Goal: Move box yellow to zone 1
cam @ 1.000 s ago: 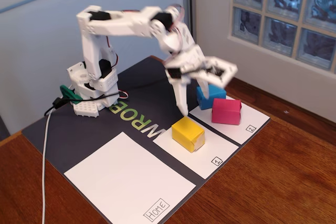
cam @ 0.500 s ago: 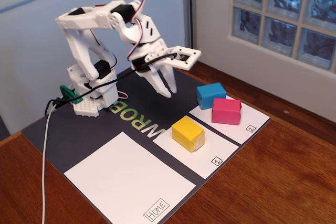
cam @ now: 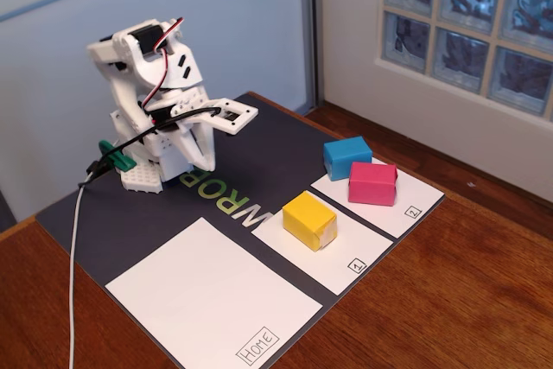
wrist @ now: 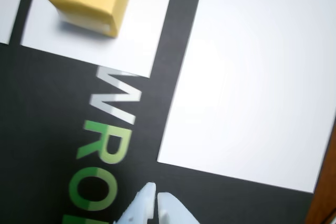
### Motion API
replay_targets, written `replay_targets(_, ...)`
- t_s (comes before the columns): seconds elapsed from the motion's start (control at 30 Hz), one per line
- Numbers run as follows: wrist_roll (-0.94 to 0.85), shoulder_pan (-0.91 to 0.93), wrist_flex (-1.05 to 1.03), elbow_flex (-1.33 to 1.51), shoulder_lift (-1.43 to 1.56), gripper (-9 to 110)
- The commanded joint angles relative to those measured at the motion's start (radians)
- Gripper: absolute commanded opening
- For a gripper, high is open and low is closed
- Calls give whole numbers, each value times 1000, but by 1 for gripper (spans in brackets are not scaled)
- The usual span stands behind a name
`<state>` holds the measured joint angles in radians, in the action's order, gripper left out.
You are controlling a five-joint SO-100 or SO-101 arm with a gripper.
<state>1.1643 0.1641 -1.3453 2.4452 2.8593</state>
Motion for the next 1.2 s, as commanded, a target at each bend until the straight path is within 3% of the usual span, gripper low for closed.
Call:
replay_targets(0.0,-11,18,-11,67,112,-1)
replay_targets(0.5,112,-51,-77,383,479,-1)
replay_targets(0.9,133,55,46,583,479,0)
replay_targets(1.17,71,52,-34,594,479,0)
